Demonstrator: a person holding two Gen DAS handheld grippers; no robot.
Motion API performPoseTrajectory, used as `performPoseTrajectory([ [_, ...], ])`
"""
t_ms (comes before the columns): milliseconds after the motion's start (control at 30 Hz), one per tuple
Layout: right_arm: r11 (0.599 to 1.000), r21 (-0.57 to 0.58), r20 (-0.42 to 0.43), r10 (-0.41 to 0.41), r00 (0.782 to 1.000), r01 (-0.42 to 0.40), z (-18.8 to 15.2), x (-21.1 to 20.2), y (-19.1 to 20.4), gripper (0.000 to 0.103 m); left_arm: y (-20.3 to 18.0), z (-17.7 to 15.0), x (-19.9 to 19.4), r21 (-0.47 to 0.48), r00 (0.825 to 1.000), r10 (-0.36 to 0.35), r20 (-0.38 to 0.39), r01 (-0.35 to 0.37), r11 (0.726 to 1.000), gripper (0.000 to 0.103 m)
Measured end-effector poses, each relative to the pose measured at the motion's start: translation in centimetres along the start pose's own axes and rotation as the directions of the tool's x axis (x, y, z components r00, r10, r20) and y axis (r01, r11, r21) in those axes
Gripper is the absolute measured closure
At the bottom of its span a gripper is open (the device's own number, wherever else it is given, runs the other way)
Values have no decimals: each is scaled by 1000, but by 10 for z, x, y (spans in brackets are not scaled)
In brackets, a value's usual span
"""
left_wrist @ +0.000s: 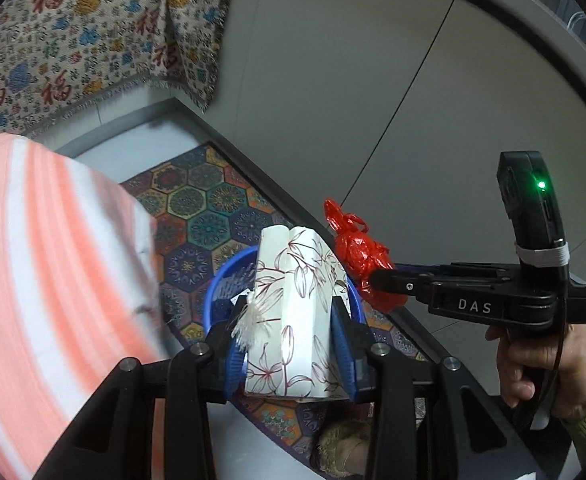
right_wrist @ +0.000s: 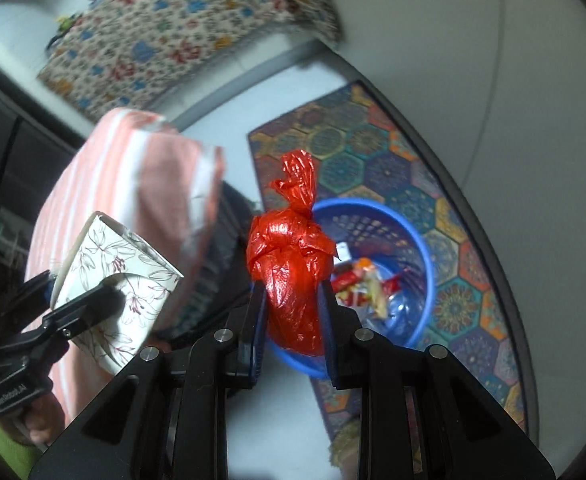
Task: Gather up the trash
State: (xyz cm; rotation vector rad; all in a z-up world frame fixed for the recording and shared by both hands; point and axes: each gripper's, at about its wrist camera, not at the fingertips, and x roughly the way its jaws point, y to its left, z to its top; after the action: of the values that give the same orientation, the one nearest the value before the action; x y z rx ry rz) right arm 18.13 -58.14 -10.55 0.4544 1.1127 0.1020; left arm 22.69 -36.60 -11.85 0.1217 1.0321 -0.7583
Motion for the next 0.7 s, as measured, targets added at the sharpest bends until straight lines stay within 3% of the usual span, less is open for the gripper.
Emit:
performPoseTrajectory([
  [200, 996, 79, -14, 40, 999, -39, -1, 16, -37, 78, -6, 6, 46, 25, 999, 20, -32, -20, 1000, 61],
  [267, 994, 97, -16, 61, 998, -59, 1, 21, -45, 71, -3, 8, 59, 22, 999, 13, -30, -12, 1000, 50],
  [400, 989, 138, 16, 47, 999, -48, -1, 20, -56, 46, -2, 11, 68, 3, 1000, 6, 5, -6, 1000, 44],
  [533, 990, 137, 74, 28, 997, -38, -4, 5, -57, 18, -10, 11, 53, 48, 995, 57, 83, -61, 997, 42],
  [633, 992, 125, 112, -6, 994, -8, -6, -10, -49, 2, -17, 7, 30, 66, 987, 104, 126, -113, 991, 37],
  [700, 994, 107, 141, -48, 989, 33, -7, -21, -42, 0, -22, 1, 10, 68, 985, 108, 136, -118, 991, 27],
])
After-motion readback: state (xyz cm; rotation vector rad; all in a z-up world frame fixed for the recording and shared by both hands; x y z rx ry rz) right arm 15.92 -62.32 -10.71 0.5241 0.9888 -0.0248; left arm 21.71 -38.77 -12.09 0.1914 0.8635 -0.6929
